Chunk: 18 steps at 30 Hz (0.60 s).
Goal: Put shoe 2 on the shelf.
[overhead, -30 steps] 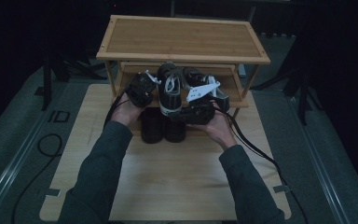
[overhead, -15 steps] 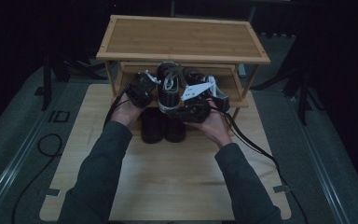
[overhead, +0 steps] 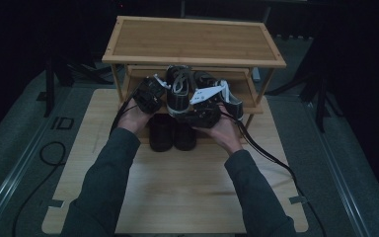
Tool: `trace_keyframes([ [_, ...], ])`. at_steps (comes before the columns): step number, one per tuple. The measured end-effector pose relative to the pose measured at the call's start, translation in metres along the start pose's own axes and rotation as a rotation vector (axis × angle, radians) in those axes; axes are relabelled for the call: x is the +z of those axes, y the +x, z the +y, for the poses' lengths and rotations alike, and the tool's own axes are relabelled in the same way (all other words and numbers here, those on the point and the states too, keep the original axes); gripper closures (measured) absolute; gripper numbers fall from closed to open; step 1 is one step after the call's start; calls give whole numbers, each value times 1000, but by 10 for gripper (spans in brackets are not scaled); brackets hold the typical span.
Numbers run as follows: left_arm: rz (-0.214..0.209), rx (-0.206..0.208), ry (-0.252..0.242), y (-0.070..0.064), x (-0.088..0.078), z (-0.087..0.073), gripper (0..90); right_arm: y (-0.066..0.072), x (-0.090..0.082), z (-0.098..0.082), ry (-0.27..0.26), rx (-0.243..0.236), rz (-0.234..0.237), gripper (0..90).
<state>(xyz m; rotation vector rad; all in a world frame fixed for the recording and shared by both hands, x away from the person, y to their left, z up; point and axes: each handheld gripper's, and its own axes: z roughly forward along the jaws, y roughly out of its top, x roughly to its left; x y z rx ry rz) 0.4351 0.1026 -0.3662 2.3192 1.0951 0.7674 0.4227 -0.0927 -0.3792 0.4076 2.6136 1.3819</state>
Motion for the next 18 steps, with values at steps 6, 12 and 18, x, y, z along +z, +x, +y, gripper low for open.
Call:
trace_keyframes([
  [6, 1, -2, 0, 0, 0, 0, 900, -1, 4, 0, -2, -4, -8, 900],
  [12, 0, 0, -1, 0, 0, 0, 900, -5, 4, -1, 7, 17, -84, 900],
  [18, -2, 0, -1, 0, 0, 0, 900, -5, 4, 0, 14, 25, -89, 900],
])
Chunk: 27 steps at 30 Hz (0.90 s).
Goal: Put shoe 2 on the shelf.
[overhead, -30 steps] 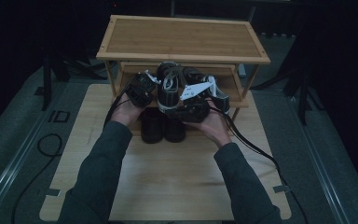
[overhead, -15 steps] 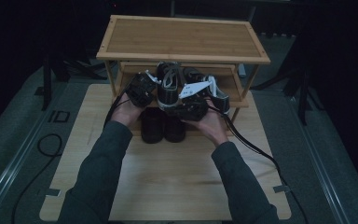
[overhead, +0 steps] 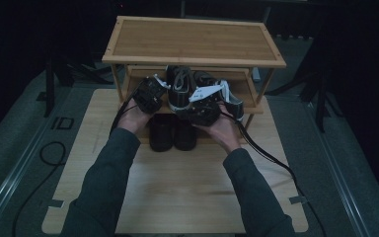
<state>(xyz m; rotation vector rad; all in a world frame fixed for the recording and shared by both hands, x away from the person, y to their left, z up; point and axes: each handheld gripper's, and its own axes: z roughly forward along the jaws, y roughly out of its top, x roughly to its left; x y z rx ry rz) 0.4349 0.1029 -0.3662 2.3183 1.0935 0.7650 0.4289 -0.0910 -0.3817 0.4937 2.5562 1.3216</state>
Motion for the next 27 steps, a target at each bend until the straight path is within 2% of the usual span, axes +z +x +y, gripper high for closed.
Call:
trace_keyframes([
  [5, -1, -2, -6, 0, 0, -1, 900, 1, -2, -1, 0, -10, -8, 900],
  [9, -5, 1, -3, 1, 0, -1, 900, 1, -12, -1, 3, -5, -38, 900],
  [13, -4, 0, -1, 1, 0, -1, 900, 1, -19, -2, 37, -15, -81, 900],
  [16, -5, -3, -3, 1, 0, -1, 900, 1, -22, -3, 30, -9, -89, 900],
  [17, -6, -3, -4, 1, 0, -1, 900, 0, -24, -3, 23, -4, -107, 900],
  [20, -7, -3, -6, 1, 0, -1, 900, -3, -25, -6, 31, 0, -121, 900],
  [21, -5, -2, -5, 0, 0, -1, 900, -3, -23, -7, 51, -7, -151, 900],
  [23, -6, -8, -5, 0, 0, -1, 900, -2, -21, -6, 54, -6, -164, 900],
  [27, -5, -8, -5, 1, 0, -1, 900, -1, -17, -5, 47, 4, -159, 900],
])
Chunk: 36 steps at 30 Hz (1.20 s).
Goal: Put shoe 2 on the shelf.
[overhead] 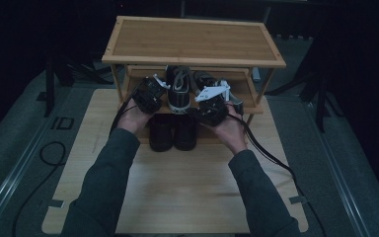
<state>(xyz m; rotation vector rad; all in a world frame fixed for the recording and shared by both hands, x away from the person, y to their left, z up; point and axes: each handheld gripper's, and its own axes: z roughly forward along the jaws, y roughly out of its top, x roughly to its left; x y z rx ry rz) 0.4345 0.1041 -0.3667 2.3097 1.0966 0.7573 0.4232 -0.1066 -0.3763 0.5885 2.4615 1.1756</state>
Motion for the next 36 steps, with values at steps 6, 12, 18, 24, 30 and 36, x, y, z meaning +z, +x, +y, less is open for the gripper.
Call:
trace_keyframes([
  [6, 1, 3, 3, 0, 0, 0, 900, -1, 1, 0, -4, -2, 16, 900],
  [12, -4, 7, -5, 1, 0, 0, 900, 0, -5, -6, 14, -37, 58, 900],
  [18, -3, 8, 1, 1, 0, 0, 900, 3, -17, -9, 26, -62, 112, 900],
  [24, -4, 5, -1, 1, 0, 0, 900, -3, -32, -15, 16, -56, 134, 900],
  [30, -4, 6, 0, 1, 0, 1, 900, -10, -43, -23, 21, -44, 155, 900],
  [36, -5, 4, -3, 1, 0, 1, 900, -17, -55, -30, 18, -32, 171, 900],
])
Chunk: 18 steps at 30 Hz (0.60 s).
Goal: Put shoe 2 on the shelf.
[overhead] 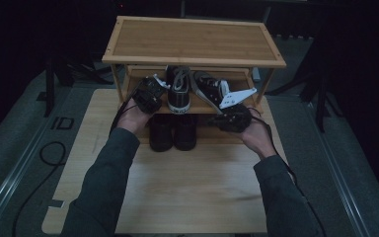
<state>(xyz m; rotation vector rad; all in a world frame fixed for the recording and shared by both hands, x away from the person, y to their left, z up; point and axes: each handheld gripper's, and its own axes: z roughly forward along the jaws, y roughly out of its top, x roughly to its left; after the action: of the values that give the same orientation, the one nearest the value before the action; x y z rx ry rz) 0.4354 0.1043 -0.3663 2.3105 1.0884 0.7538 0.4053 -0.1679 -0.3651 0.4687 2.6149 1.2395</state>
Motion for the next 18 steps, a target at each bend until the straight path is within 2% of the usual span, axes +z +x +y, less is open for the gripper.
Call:
trace_keyframes([
  [15, -3, -4, -1, 0, 0, -1, 900, -12, -24, -16, -10, 29, 18, 900],
  [18, -5, 0, 7, 1, 0, 0, 900, -14, -26, -19, 5, 27, 20, 900],
])
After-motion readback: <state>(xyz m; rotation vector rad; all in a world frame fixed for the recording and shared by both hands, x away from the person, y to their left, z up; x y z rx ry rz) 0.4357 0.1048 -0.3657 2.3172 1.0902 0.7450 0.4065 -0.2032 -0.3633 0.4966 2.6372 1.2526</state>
